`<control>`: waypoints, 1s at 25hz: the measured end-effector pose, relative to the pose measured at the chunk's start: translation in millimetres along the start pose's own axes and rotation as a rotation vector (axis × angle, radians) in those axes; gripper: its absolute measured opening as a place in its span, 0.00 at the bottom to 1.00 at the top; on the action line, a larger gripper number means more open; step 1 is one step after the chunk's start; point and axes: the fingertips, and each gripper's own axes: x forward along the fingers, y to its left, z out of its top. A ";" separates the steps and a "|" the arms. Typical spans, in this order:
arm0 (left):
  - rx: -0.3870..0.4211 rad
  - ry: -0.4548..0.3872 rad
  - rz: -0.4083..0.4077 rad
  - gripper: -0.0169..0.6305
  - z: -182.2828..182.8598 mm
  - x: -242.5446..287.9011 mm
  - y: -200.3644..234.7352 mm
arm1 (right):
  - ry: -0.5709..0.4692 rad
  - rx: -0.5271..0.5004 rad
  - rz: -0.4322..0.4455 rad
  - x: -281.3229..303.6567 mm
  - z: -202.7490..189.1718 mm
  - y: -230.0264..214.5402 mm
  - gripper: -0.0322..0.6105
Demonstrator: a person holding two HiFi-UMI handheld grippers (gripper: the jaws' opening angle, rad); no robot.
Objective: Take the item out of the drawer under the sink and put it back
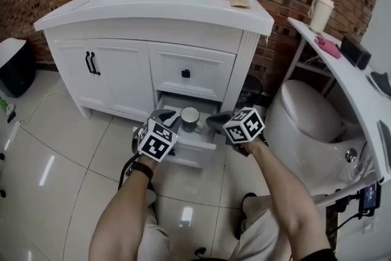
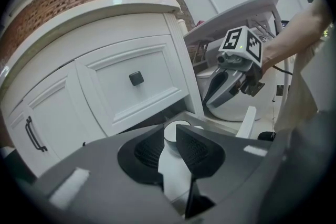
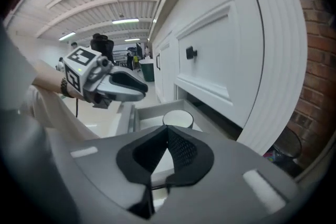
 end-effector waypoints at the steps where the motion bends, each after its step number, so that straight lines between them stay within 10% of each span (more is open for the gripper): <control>1: 0.003 -0.003 -0.001 0.16 2.8 1.6 -0.7 | -0.030 -0.015 0.008 -7.7 6.1 3.4 0.05; 25: 0.052 0.016 -0.038 0.16 10.2 13.7 -27.8 | -0.043 0.010 -0.113 -25.7 4.8 -6.0 0.05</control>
